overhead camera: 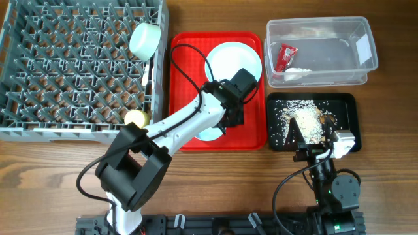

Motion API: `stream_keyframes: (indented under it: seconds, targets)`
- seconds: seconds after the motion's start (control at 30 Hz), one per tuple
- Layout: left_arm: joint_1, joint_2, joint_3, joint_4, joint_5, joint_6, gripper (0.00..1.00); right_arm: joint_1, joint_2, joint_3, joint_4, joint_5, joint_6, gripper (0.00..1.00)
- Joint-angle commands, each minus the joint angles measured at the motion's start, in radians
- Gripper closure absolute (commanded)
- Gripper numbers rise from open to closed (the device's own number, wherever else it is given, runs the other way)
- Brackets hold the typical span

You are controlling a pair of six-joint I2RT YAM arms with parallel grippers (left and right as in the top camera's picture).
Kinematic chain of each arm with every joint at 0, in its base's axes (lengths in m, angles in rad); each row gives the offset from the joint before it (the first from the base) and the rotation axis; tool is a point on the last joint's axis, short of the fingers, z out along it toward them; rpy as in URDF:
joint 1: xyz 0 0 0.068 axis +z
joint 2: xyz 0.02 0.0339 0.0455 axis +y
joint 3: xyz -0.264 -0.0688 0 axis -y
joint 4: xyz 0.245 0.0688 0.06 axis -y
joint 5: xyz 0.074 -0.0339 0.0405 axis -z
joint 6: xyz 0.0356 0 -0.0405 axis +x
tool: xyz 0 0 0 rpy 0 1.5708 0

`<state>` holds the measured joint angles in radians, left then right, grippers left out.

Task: Sort waste into correct bins and load items into the dishwasher rack
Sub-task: 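Grasp the rim of the light-blue bowl with the left gripper, then lift the light-blue bowl and place it into the dish rack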

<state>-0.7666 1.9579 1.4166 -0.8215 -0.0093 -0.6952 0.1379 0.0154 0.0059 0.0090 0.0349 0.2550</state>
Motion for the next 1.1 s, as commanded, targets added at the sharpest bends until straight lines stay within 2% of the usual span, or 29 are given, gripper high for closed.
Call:
stream_keyframes:
  seconds: [0.0,0.07,0.17,0.27,0.43,0.63,0.77,0.87,0.93,1.03,1.07]
  targets:
    - [0.012,-0.008,0.004,-0.032,0.052,0.044,0.52,-0.007,-0.011,-0.001,0.005,0.017,-0.016,0.0]
    - [0.034,-0.026,0.004,-0.07,0.026,0.034,0.39,-0.007,-0.011,-0.001,0.005,0.017,-0.016,0.0]
    - [0.082,-0.083,0.004,-0.131,0.02,0.033,0.32,-0.007,-0.011,-0.001,0.005,0.017,-0.016,0.0]
    - [0.123,-0.159,0.004,-0.189,0.004,0.038,0.31,-0.007,-0.011,-0.001,0.005,0.017,-0.016,0.0]
    - [0.149,-0.217,0.003,-0.296,-0.131,0.037,0.33,-0.007,-0.011,-0.001,0.005,0.017,-0.016,0.0]
    - [0.16,-0.197,-0.099,-0.247,-0.159,0.033,0.34,-0.007,-0.011,-0.001,0.005,0.017,-0.016,0.0]
    - [0.2,-0.195,-0.222,-0.113,-0.155,0.033,0.51,-0.007,-0.011,-0.001,0.005,0.017,-0.016,0.0]
    - [0.231,-0.195,-0.285,-0.024,-0.126,0.038,0.69,-0.007,-0.011,-0.001,0.005,0.017,-0.016,0.0]
    - [0.237,-0.194,-0.293,-0.006,-0.127,0.042,0.76,-0.007,-0.011,-0.001,0.005,0.017,-0.016,0.0]
    - [0.238,-0.195,-0.293,0.013,-0.127,0.078,0.93,-0.007,-0.011,-0.001,0.005,0.017,-0.016,0.0]
    - [0.238,-0.194,-0.293,0.016,-0.127,0.083,0.96,-0.007,-0.011,-0.001,0.005,0.017,-0.016,0.0]
